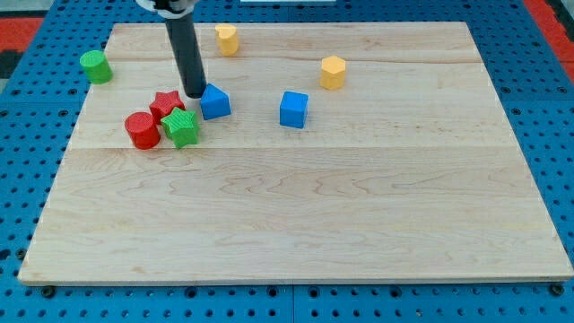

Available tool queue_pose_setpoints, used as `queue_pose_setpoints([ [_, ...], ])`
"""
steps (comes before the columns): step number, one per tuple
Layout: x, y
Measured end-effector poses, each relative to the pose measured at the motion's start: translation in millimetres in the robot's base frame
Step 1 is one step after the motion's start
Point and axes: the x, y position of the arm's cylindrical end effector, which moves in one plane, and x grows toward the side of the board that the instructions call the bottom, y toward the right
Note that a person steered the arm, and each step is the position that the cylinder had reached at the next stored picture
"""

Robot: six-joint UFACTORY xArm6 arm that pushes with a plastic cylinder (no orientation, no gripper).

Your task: Place the green circle above the red star

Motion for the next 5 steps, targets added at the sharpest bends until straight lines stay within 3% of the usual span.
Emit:
queue_pose_setpoints([
  [1,17,87],
  [2,-32,46],
  [4,-138,-98],
  [5,-136,-188],
])
